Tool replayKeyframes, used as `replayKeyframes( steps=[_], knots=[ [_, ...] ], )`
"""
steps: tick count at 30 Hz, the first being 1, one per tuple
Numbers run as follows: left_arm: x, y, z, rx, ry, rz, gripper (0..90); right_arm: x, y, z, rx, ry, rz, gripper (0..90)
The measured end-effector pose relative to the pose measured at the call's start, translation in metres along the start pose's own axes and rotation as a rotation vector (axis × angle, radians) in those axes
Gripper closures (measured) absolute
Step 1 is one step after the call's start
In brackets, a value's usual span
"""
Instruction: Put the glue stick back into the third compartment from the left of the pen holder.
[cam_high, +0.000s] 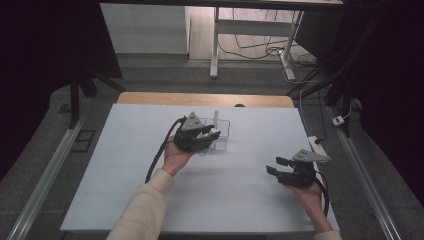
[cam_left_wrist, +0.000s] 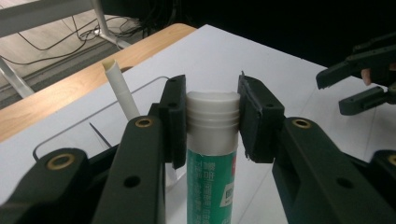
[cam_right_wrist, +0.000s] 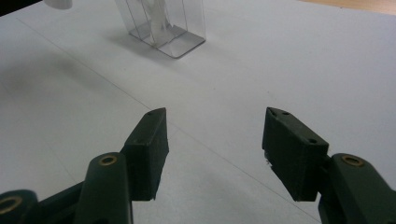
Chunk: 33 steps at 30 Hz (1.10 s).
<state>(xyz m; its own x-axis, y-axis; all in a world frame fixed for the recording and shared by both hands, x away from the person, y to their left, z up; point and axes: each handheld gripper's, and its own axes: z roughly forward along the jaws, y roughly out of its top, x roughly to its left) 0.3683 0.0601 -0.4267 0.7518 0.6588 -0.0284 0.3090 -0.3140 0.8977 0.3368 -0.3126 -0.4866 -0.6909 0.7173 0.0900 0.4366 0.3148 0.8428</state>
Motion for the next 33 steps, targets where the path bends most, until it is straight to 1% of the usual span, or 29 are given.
replayKeyframes(
  steps=[5,9,13,21,23,25,29,33],
  knots=[
    [0.002,0.005,0.006,-0.002,0.011,-0.001,64.7,-0.001,0.0,0.001,-0.007,0.002,0.002,40.0],
    [0.005,0.008,0.011,-0.016,0.006,-0.017,64.7,0.0,0.0,0.002,-0.001,0.003,0.004,39.9],
    [0.007,0.011,0.019,-0.01,0.014,-0.014,64.7,0.0,0.0,0.003,0.002,0.005,0.003,39.8],
    [0.013,0.018,0.034,-0.013,0.02,-0.029,64.7,0.0,-0.001,0.003,0.006,0.001,0.002,39.6],
    [0.014,0.02,0.036,-0.021,0.021,-0.037,64.7,-0.001,-0.001,0.001,0.006,-0.004,0.004,39.7],
    [0.016,0.022,0.039,-0.017,0.025,-0.032,64.7,-0.002,-0.002,0.0,0.006,-0.007,0.007,39.6],
    [0.018,0.027,0.043,-0.021,0.021,-0.034,64.7,-0.003,-0.004,-0.003,0.007,-0.016,0.014,39.6],
    [0.022,0.032,0.05,-0.021,0.028,-0.039,64.7,-0.004,-0.008,-0.005,0.01,-0.023,0.023,39.6]
  ],
)
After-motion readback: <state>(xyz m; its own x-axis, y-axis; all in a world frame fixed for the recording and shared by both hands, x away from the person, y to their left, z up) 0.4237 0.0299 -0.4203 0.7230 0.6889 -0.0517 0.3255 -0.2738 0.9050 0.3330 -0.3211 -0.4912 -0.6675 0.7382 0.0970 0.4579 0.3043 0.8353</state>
